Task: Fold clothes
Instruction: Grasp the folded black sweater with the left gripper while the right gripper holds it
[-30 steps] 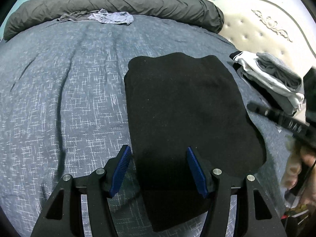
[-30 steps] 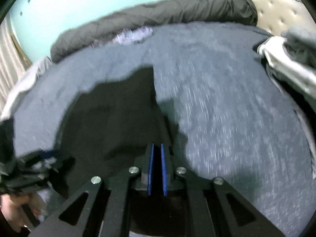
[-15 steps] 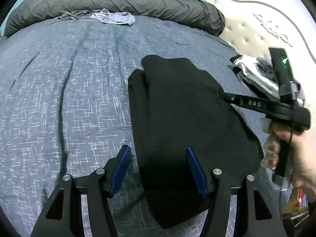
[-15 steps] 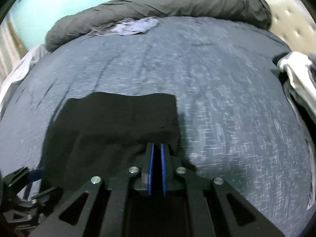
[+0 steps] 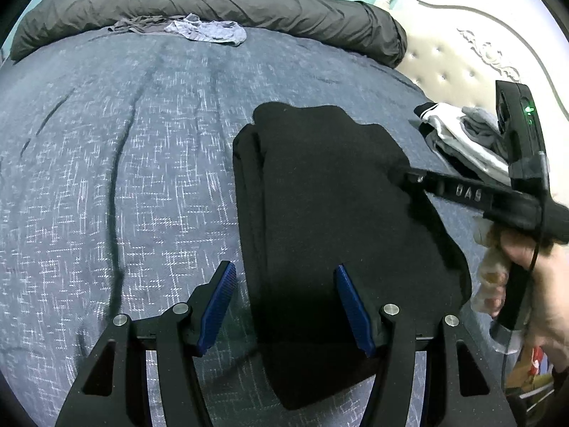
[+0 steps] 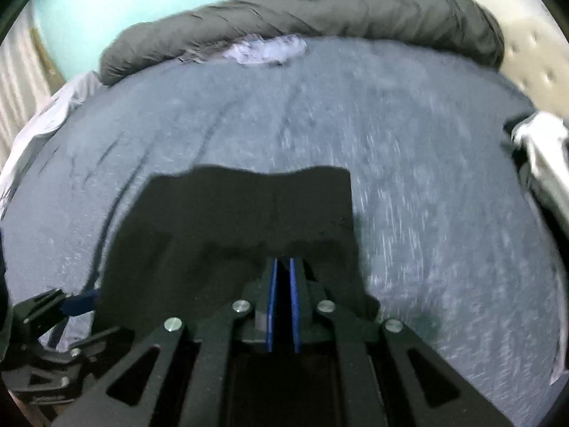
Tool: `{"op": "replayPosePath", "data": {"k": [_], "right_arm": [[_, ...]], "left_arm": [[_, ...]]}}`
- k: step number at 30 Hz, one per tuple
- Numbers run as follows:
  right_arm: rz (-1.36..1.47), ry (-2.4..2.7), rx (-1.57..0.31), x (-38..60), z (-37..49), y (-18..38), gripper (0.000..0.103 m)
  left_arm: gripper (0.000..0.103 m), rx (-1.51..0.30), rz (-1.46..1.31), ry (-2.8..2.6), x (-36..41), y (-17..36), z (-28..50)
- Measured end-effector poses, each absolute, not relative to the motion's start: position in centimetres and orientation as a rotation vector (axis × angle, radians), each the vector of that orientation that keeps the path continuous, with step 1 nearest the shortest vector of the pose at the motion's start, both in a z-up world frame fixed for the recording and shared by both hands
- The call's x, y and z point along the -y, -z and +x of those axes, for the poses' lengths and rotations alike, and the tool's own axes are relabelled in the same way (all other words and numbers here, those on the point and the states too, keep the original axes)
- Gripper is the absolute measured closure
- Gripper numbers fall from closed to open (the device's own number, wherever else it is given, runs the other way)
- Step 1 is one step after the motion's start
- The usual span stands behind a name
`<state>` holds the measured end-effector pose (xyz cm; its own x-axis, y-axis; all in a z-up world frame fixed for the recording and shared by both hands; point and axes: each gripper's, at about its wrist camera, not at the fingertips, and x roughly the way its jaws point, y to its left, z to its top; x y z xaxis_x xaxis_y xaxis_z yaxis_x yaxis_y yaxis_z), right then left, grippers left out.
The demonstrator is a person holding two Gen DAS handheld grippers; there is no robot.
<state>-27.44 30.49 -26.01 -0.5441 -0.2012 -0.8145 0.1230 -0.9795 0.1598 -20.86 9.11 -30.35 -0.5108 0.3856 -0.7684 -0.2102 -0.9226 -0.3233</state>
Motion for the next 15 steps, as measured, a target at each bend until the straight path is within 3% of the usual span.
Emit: {"op": "replayPosePath", "data": {"k": [6, 8, 9, 10, 15], "right_arm": [[1.317, 2.651, 0.361, -33.5, -25.0, 23.9, 0.093], [1.349, 2.631, 0.404, -34.3, -23.9, 24.1, 0.075], [1.37, 2.617, 0.424, -34.6, -23.4, 24.3, 0.053], [1.391, 2.603, 0.445, -35.0, -22.8, 24.4, 0.044], [1.5, 2.506, 0.451, -35.9, -20.9, 26.3, 0.04]], "left_arm": [[0.04, 0.318, -1.329, -2.436, -7.7, 30.3, -20.7], [0.04, 0.352, -1.339, -2.421, -7.2, 30.3, -20.6], [0.04, 0.365, -1.347, -2.412, -7.0, 30.4, -20.6], [0.039, 0.378, -1.354, -2.402, -6.9, 30.5, -20.6], [0.029, 0.437, -1.388, -2.33, -6.9, 31.2, -20.2]]}}
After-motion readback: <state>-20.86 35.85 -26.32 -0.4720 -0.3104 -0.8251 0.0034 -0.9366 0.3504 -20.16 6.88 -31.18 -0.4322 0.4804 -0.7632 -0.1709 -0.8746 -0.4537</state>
